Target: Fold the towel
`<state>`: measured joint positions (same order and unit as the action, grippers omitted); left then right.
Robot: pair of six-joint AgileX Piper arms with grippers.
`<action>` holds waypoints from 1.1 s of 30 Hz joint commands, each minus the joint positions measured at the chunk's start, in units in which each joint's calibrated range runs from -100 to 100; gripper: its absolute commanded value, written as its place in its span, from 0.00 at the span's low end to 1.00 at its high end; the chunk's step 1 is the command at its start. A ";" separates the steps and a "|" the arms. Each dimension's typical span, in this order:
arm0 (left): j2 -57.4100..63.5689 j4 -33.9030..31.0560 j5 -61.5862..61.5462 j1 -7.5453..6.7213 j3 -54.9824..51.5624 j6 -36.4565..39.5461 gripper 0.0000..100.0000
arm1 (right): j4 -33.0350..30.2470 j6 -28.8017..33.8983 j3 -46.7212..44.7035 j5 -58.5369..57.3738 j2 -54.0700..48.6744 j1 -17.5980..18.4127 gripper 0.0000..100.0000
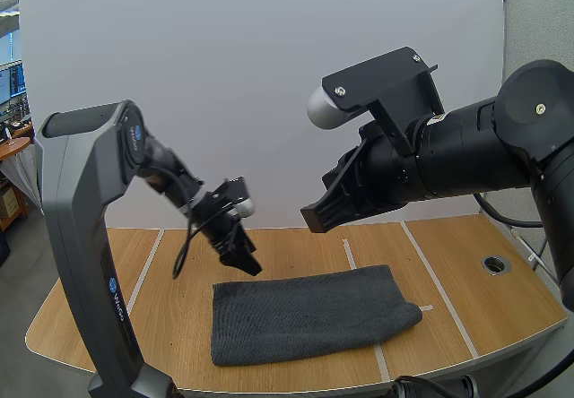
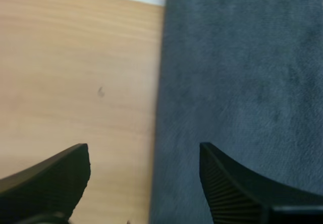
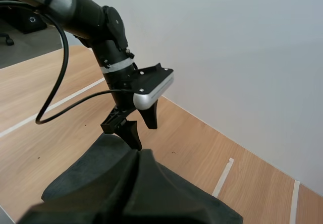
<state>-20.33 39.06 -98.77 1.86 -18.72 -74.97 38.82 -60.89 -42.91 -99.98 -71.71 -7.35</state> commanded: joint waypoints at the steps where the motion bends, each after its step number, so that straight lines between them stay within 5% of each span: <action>1: -1.45 -5.25 -1.23 -5.18 2.90 4.05 1.00 | -0.52 2.77 0.00 -0.02 -0.54 0.09 0.00; 5: -3.40 -5.12 -1.23 -6.76 4.81 4.86 1.00 | -1.68 5.59 0.00 -0.02 -0.67 0.09 0.00; 19: -9.18 -5.33 -1.23 -6.91 7.86 5.31 1.00 | -1.01 11.42 0.58 -0.02 -12.31 1.96 0.00; 28: -11.65 -8.25 -1.23 -9.36 7.86 7.27 1.00 | -1.01 13.22 0.58 -0.02 -14.66 1.96 0.00; 33: -12.41 -8.40 -1.23 -9.39 7.86 7.24 1.00 | -1.01 13.94 0.58 -0.02 -14.66 1.96 0.00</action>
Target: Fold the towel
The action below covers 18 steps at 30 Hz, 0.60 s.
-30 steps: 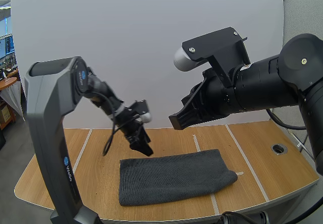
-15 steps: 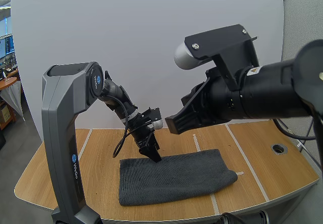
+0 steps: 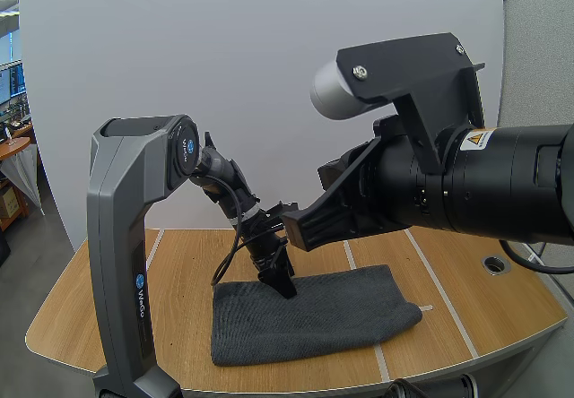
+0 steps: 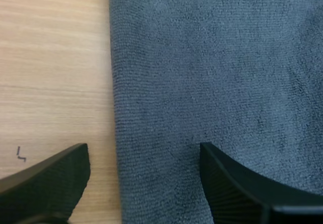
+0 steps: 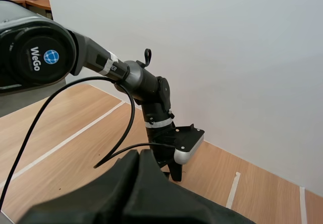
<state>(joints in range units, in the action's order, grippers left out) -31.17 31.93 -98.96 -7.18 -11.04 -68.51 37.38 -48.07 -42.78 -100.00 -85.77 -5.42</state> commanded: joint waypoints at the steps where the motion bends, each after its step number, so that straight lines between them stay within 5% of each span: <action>1: -1.57 -1.27 -1.04 -0.35 0.18 0.78 1.00 | 0.44 1.12 0.45 0.00 -0.61 0.03 0.00; 18: -1.57 -3.36 -1.04 -0.40 -1.02 1.95 0.90 | 0.91 1.07 0.45 0.00 -0.61 0.03 0.00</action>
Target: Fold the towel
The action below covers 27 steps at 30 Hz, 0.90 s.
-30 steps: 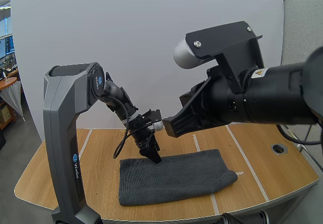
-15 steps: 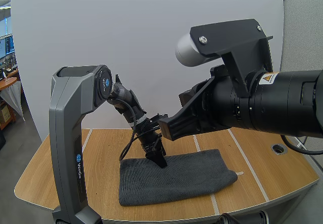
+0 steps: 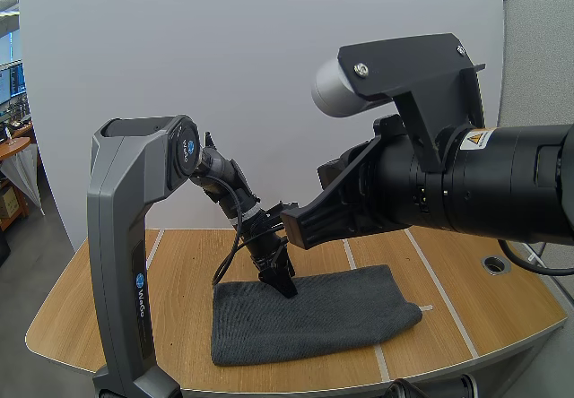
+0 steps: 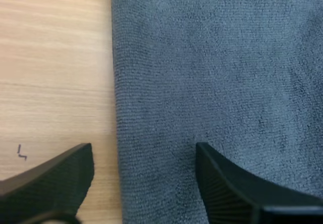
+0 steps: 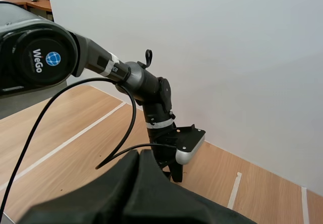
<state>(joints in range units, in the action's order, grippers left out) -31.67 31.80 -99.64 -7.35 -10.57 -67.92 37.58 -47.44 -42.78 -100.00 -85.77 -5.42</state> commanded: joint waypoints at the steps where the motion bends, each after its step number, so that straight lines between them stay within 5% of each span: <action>1: -1.07 -3.23 -0.36 -0.23 -1.89 1.47 0.90 | 0.71 0.44 0.45 0.00 -0.61 0.03 0.00; 13: -1.07 -3.37 -0.36 -0.23 -5.75 0.73 0.86 | 0.70 0.34 0.45 0.00 -0.61 0.03 0.00; 15: -1.07 -3.37 -0.36 -0.23 -5.75 0.51 0.78 | 0.70 0.34 0.45 0.00 -0.61 0.03 0.00; 22: -1.07 -3.40 -0.36 -0.23 -5.75 -0.76 0.09 | 0.70 0.34 0.45 0.00 -0.61 0.03 0.00; 24: -1.07 -3.82 -0.36 -0.23 -5.16 -1.09 0.00 | 0.70 0.34 0.45 0.00 -0.61 0.03 0.00; 27: -1.07 -4.71 -0.36 -0.23 -3.00 -1.09 0.00 | 0.70 0.34 0.45 0.00 -0.61 0.03 0.00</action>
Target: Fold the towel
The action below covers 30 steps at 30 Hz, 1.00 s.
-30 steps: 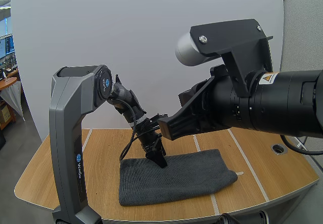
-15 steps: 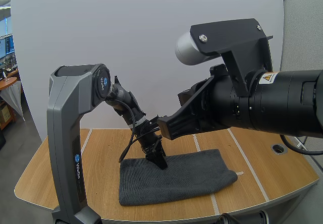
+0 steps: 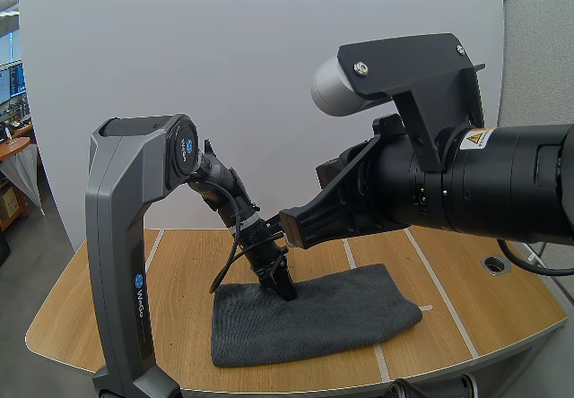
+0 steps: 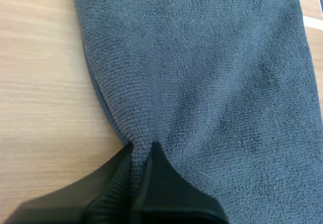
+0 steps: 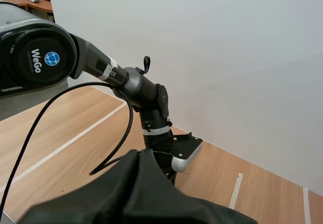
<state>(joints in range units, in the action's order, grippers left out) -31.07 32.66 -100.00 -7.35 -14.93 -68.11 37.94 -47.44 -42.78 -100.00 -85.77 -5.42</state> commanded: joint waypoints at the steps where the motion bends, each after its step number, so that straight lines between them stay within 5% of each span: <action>1: -1.67 -5.89 0.00 -0.23 2.29 -0.90 0.00 | 0.34 0.34 0.45 0.00 -0.61 0.03 0.00; 17: -1.78 -8.49 0.00 0.01 16.55 -0.85 0.00 | 0.23 0.34 0.45 0.00 -0.61 0.03 0.00; 30: -6.40 -1.03 0.00 3.46 21.38 -0.25 0.00 | -0.07 0.43 0.45 0.00 -0.61 0.03 0.00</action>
<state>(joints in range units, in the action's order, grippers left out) -37.22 25.44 -100.00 -5.57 4.94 -68.35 37.94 -47.14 -42.78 -100.00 -85.77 -5.42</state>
